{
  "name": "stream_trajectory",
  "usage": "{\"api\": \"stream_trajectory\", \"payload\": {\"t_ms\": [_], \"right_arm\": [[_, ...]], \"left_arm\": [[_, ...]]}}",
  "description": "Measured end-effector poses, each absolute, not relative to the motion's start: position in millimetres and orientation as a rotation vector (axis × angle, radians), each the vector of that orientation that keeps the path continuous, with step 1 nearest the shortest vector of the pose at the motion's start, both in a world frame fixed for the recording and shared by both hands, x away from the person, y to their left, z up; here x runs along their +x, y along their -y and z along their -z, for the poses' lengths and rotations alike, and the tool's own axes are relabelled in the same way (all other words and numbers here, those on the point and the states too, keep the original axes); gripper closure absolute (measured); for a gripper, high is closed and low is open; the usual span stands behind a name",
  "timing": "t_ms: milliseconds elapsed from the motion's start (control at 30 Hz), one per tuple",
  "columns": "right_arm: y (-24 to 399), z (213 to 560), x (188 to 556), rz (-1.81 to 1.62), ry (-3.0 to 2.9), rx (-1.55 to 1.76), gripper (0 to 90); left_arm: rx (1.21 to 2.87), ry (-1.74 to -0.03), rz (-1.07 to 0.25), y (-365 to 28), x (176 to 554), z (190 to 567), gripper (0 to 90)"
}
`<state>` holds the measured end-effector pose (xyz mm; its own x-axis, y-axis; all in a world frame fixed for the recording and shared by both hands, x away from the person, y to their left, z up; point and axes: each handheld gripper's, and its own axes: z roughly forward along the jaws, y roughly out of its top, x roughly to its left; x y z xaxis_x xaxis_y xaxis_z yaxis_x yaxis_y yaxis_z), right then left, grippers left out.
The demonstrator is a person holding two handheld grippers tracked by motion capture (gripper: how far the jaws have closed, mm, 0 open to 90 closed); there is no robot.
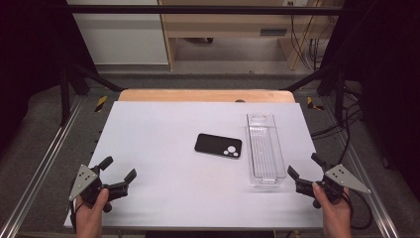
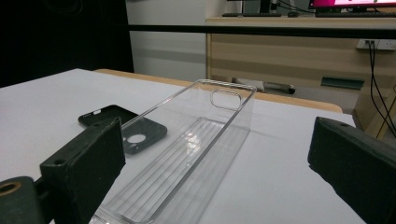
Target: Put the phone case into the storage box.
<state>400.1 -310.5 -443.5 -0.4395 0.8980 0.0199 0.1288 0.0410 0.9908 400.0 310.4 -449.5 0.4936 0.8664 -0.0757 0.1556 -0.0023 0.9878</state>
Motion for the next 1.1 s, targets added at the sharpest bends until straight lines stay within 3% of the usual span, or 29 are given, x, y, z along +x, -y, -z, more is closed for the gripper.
{"api": "stream_trajectory", "payload": {"t_ms": [667,1100], "right_arm": [[297.5,439.2,398.9,-1.414,-1.668,1.077,3.5],[235.1,371.6,409.1,-1.468,-1.647,0.983,5.3]], "left_arm": [[1.518,-0.937,-0.709,-306.6,401.4,450.5,1.5],[1.548,-0.915,-0.716,-300.6,401.6,449.7,1.5]]}}
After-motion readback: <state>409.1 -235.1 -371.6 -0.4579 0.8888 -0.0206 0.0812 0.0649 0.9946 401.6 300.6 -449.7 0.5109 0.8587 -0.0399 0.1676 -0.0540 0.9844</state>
